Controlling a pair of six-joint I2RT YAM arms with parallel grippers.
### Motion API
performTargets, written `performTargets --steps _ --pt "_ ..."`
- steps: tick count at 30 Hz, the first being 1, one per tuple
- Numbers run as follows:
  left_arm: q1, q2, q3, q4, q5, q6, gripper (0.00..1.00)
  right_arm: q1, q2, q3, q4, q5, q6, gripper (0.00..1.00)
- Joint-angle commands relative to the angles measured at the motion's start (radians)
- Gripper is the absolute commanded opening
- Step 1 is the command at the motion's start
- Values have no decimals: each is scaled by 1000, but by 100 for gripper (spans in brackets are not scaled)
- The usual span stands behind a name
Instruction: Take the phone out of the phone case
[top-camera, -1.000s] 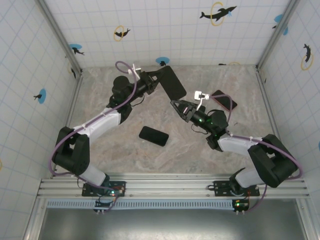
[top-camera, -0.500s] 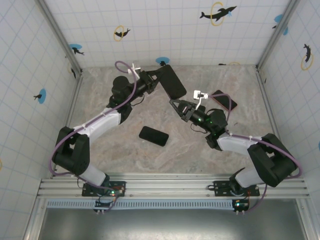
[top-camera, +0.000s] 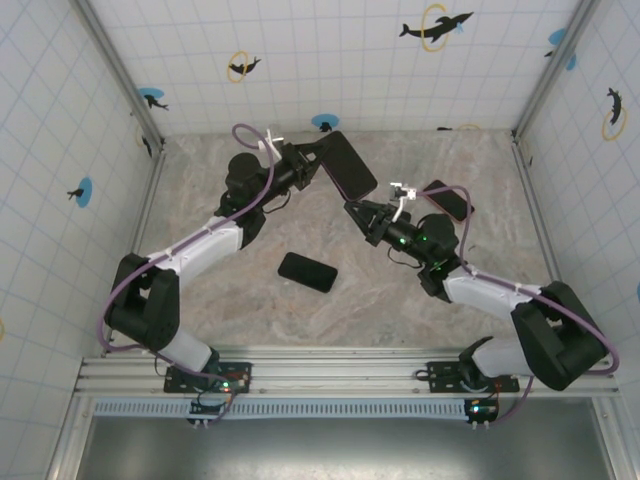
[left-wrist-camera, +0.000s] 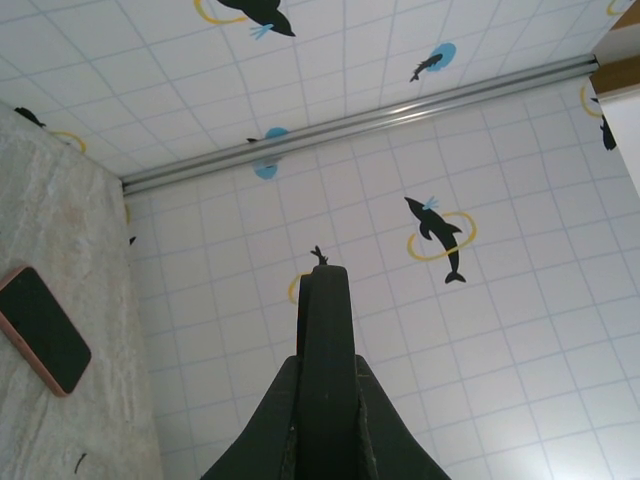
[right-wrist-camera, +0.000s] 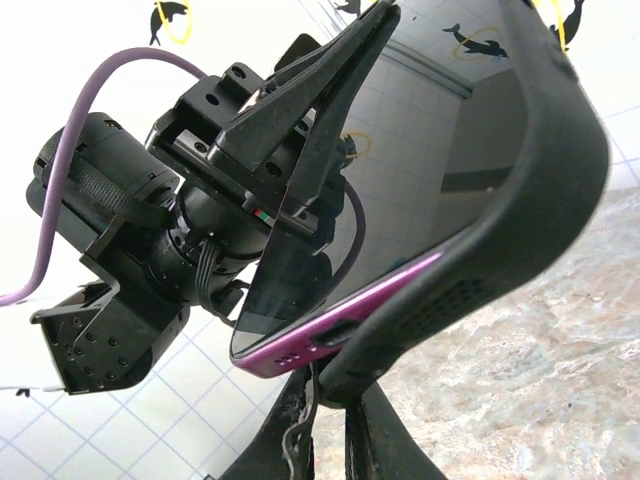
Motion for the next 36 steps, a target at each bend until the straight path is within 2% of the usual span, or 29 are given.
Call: performTargets --steps 1,5,11,15,20,24,27,32,36 --pt "-24 -70 11 33 96 4 0 -40 -15 17 -65 68 -24 5" --pt "-17 -65 35 -26 113 123 0 -57 -52 18 -89 0 -38 20" --pt "14 -30 106 -117 197 284 0 -117 -103 25 -195 -220 -113 52" --pt "31 -25 143 -155 313 413 0 -177 -132 46 -328 -356 -231 61" --pt "56 -51 162 -251 435 618 0 -215 -124 136 -586 -487 -500 61" --pt "67 -69 157 -270 543 721 0 -216 -95 173 -666 -613 -674 60" --pt "68 -84 157 -312 596 806 0 -216 -62 215 -741 -683 -782 55" --pt "68 -110 149 -362 629 894 0 -207 -12 276 -831 -743 -905 48" --pt "68 -109 148 -368 647 900 0 -188 21 293 -825 -773 -928 43"
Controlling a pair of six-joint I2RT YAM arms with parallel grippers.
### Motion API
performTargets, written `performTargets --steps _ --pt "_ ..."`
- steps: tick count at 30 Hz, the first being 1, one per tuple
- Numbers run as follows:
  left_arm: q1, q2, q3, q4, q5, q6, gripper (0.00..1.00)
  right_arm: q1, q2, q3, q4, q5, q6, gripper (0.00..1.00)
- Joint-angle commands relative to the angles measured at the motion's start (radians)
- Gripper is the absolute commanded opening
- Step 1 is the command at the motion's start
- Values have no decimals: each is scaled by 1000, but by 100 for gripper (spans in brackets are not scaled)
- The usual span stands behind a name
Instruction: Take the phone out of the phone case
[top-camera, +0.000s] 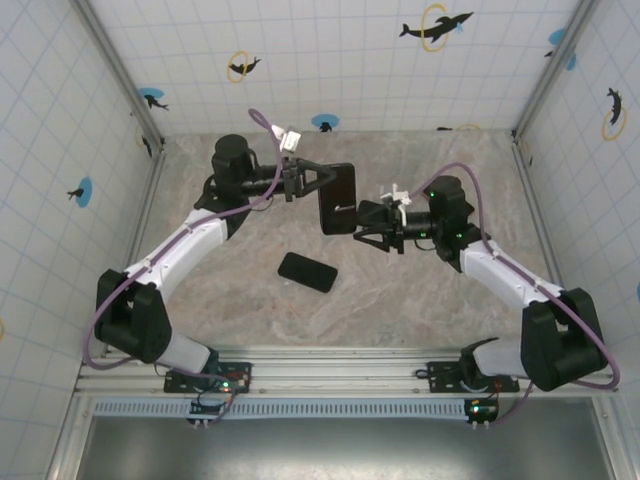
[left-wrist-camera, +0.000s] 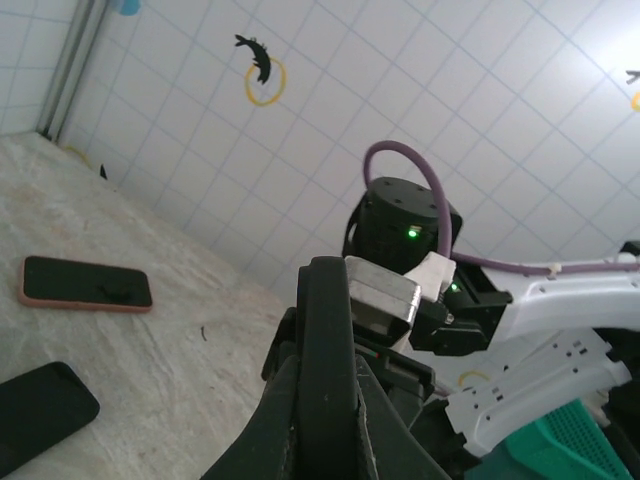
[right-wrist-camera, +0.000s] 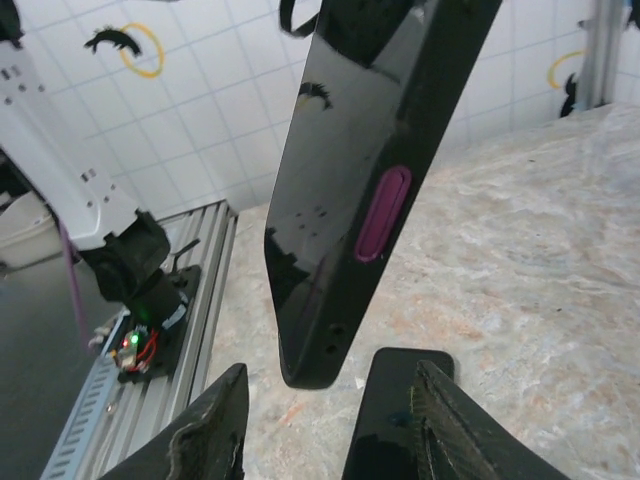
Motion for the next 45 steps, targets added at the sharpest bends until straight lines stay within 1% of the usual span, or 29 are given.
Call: performTargets --steps 1,6,9,13,16,22,26,28,32,38,40,45 --pt "3 -29 25 11 54 60 0 20 31 57 -48 -74 -89 42" --pt "2 -25 24 14 58 53 0 38 57 84 -50 -76 -106 32" --pt "2 -24 21 20 65 43 0 43 68 97 -52 -81 -108 24" --pt "3 -27 11 35 66 30 0 52 70 99 -57 -85 -120 18" --pt "2 -27 4 62 69 -2 0 57 77 115 -115 -80 -178 13" --pt "3 -21 13 60 68 -54 0 60 80 154 -271 -41 -314 12" --pt "3 -13 16 71 64 -91 0 76 83 212 -419 39 -433 12" --pt "2 -13 14 77 63 -104 0 81 81 230 -463 77 -466 12" --pt "2 -6 13 90 65 -126 0 80 69 225 -458 115 -478 12" --pt "2 18 27 116 69 -162 0 81 66 224 -440 126 -470 12" --pt "3 26 32 112 69 -161 0 77 58 216 -431 132 -470 14" --pt "3 46 44 96 65 -164 0 70 35 198 -410 131 -463 15"
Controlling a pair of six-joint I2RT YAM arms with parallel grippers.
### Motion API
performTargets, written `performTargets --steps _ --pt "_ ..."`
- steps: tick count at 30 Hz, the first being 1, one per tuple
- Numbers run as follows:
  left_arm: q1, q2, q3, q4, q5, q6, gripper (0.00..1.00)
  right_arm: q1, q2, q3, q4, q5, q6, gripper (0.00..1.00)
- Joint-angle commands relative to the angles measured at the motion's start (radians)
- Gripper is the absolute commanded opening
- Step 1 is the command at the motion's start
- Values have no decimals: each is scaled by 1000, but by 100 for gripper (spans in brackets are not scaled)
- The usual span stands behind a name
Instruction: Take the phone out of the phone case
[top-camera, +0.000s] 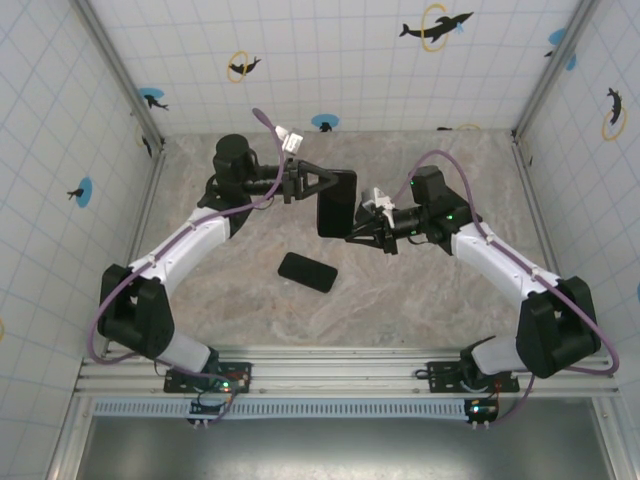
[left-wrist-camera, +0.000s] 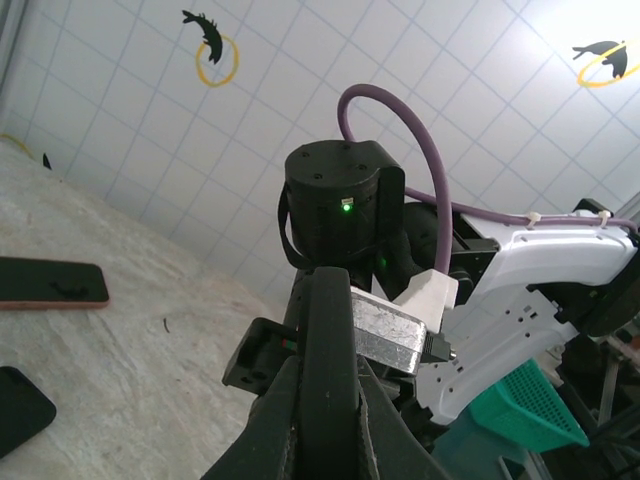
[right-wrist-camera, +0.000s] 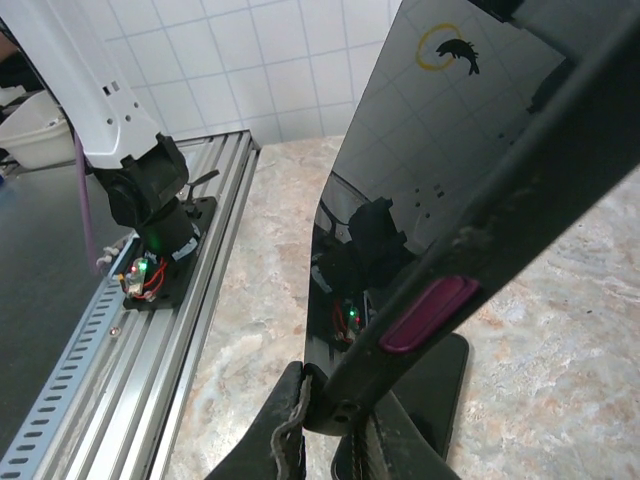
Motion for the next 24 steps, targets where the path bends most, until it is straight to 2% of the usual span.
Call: performTargets --steps 1,12,19,24 --pt "2 12 43 16 -34 -108 0 0 -32 -8 38 84 -71 15" --pt "3 24 44 18 -36 -126 0 6 -43 -34 142 134 -22 18" --pt "3 23 31 53 -24 -156 0 0 -60 -48 240 157 37 14" --pt "0 14 18 94 -7 -192 0 0 -46 -31 247 176 46 12"
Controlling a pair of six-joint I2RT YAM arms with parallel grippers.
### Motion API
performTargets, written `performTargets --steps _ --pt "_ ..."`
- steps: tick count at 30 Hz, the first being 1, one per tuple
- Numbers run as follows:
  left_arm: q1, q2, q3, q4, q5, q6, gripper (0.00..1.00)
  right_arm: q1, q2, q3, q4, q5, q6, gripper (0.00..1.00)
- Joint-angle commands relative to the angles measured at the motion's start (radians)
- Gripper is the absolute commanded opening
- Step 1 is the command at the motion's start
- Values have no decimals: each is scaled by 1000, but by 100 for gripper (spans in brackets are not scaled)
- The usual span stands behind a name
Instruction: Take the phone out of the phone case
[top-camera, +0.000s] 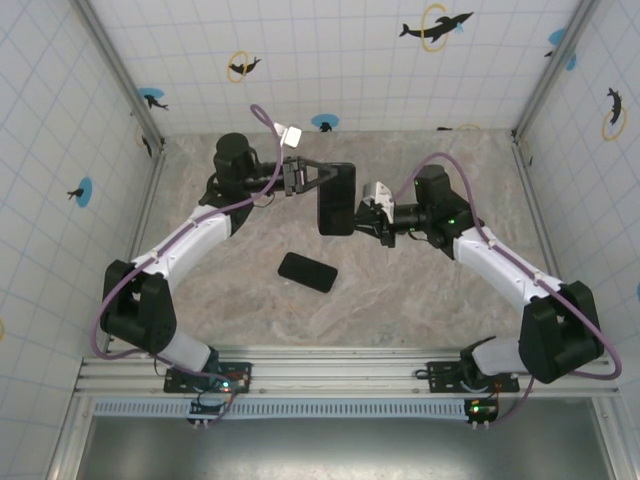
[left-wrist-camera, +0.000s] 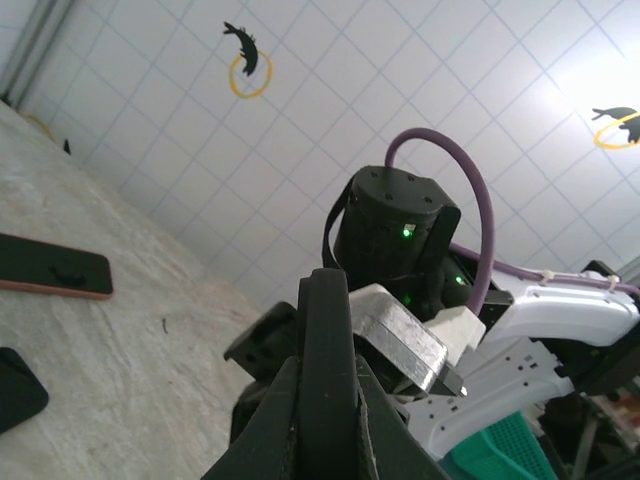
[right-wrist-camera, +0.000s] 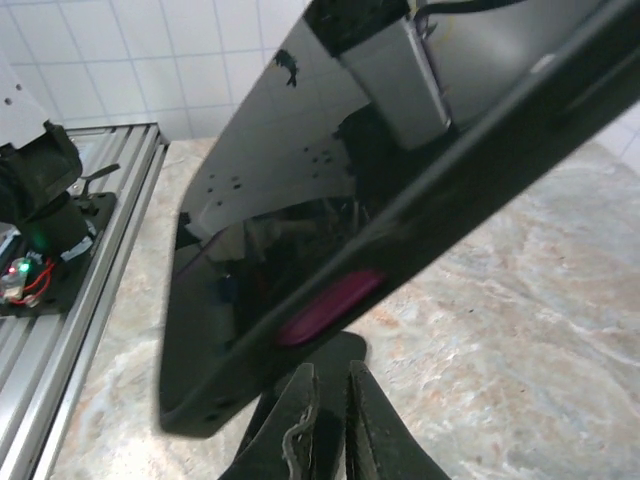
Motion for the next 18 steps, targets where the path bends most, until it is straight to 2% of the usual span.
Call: performTargets --steps 1,8,13,18 --pt "-11 -7 9 59 42 -49 0 0 -18 9 84 18 21 12" --pt "-8 -18 13 40 5 2 0 -8 -23 6 83 -57 52 19" --pt "-6 -32 49 0 -6 77 0 -42 -87 -64 62 -107 125 36" --pt "-7 -31 56 10 14 96 0 -60 -116 -108 141 -222 199 45"
